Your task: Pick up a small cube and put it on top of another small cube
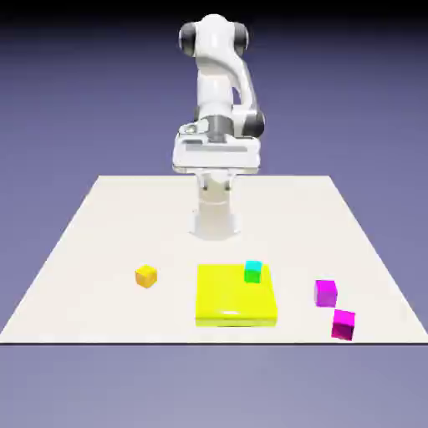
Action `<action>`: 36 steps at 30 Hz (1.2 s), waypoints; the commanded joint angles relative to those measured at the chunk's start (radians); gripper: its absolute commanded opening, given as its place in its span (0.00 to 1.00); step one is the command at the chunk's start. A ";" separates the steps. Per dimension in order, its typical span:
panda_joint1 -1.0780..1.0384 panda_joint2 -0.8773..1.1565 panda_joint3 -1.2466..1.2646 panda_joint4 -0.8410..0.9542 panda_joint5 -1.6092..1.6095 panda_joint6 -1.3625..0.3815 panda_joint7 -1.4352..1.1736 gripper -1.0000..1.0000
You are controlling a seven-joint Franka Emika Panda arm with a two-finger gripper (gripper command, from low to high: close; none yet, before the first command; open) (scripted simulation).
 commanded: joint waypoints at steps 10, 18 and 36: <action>0.013 0.362 0.233 0.246 -0.237 -0.370 -0.010 0.50; 0.024 0.652 0.419 0.443 -0.427 -0.666 -0.018 0.50; 0.047 1.305 0.838 0.886 -0.855 -1.333 -0.036 0.50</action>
